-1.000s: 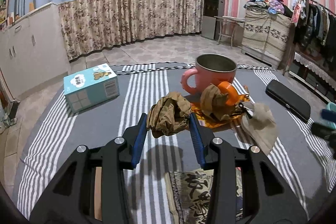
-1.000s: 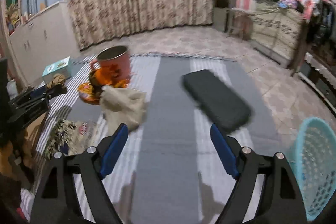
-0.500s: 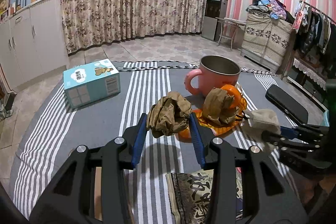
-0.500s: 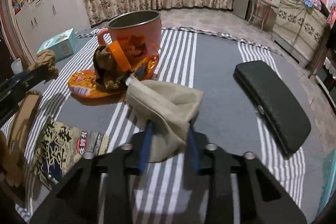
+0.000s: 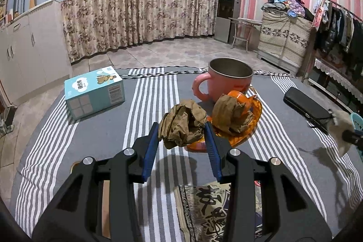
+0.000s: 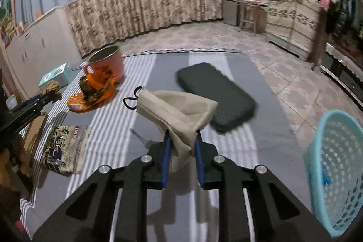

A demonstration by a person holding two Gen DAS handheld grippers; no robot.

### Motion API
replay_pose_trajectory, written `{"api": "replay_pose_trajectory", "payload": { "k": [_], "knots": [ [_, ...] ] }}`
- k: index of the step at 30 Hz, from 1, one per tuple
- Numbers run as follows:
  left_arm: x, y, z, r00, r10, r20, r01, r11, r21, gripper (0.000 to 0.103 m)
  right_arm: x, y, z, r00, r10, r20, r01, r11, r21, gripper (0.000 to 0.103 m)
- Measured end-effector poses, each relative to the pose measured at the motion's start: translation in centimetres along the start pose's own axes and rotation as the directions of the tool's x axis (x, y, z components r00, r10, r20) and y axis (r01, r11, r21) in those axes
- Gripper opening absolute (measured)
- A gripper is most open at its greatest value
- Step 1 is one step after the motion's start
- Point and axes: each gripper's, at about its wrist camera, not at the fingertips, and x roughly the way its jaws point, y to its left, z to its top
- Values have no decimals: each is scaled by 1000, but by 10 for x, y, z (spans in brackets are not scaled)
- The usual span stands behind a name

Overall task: Collect trash
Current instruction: 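Carry the brown paper and beige cloth bag with both tools over the basket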

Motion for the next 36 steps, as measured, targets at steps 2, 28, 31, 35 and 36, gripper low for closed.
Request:
{"api": "replay_pose_trajectory", "payload": {
  "k": [2,28,31,35,36],
  "knots": [
    [-2,-4,-1,1000,5,10,-6,1000,23,39,-10,-12,1,1000,-12,16,11,1000,28,20],
    [-64,-197,6,973,-227,53,210,953,219,39,-114,-179,-24,958,-265,113,239,950,201,20],
    [-65,-234,-3,958,-285,22,271,930,248,39,-112,-196,-29,958,-273,90,247,942,229,20],
    [-71,-277,-15,933,-360,1,343,892,295,39,-113,-218,-33,958,-273,86,237,925,296,20],
    [-72,-285,-17,928,-372,-4,356,883,306,39,-113,-220,-34,957,-275,88,238,923,302,20]
  ]
}}
